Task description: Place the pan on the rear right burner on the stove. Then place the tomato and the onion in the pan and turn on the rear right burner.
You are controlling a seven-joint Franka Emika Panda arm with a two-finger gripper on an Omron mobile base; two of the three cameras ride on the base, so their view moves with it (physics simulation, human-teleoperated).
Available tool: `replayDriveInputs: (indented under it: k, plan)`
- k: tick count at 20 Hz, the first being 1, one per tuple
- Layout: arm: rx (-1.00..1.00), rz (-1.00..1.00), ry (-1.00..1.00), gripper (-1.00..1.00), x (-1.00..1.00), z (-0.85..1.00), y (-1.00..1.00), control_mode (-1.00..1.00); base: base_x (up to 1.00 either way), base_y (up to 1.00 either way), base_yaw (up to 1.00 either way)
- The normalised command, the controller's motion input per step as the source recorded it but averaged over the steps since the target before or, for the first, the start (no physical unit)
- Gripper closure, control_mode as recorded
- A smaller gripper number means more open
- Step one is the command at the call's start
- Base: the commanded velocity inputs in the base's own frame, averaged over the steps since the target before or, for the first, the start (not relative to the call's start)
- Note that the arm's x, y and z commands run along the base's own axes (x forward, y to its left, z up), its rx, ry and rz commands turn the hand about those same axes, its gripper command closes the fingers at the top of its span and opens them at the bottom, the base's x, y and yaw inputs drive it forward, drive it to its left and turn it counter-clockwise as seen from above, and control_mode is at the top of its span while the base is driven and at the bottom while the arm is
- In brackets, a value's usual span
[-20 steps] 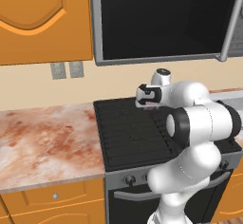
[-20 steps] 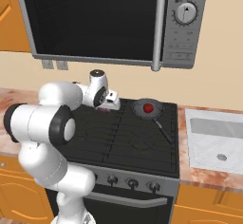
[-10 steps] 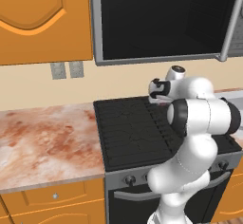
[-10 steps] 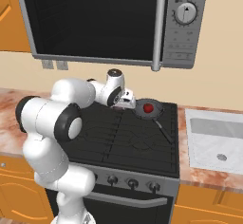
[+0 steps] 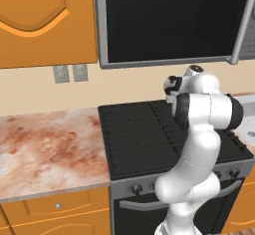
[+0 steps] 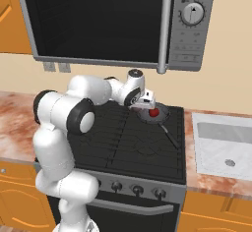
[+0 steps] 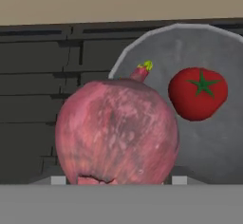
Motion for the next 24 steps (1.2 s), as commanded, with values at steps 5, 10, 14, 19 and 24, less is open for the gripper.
replayDriveInputs:
  k: [5, 10, 14, 19, 24]
  plan:
    - [0.0, 0.0, 0.0, 1.0, 0.52, 0.0, -0.53, -1.0, 0.0, 0.0, 0.0]
    - [0.0, 0.0, 0.0, 1.0, 0.39, 0.0, -0.51, -1.0, 0.0, 0.0, 0.0]
    - [0.0, 0.0, 0.0, 1.0, 0.42, -0.05, -0.55, -1.0, 0.0, 0.0, 0.0]
    - [0.0, 0.0, 0.0, 1.0, 0.3, -0.14, -0.54, -1.0, 0.0, 0.0, 0.0]
    - [0.0, 0.0, 0.0, 1.0, 0.32, -0.01, -0.24, -1.0, 0.0, 0.0, 0.0]
